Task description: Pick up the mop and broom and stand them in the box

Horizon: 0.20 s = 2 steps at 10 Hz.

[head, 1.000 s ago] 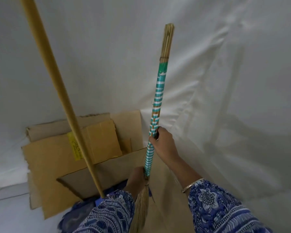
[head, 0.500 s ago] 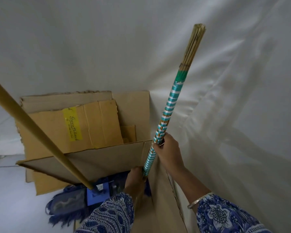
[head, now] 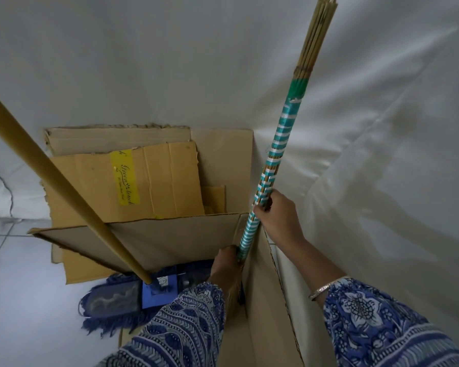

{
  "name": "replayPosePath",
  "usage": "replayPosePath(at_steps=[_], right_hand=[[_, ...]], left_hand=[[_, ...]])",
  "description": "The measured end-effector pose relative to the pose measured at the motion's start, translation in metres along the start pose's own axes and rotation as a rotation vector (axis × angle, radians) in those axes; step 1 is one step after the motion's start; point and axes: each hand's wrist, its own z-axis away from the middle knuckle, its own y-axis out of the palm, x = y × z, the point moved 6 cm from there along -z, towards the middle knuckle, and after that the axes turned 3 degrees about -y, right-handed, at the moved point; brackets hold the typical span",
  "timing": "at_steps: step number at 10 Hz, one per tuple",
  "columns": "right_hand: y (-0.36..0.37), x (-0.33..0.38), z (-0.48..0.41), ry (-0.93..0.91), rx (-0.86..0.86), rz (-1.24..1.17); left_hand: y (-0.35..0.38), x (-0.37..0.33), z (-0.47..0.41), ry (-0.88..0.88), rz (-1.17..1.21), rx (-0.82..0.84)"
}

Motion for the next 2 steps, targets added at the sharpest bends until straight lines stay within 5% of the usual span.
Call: replayPosePath(at_steps=[2], right_hand=[[-0.015,0.018,0.019,0.055,-0.079,0.01]], left_hand=[[-0.028,-0.003,0.026,-0.042,-0.024,-0.014]])
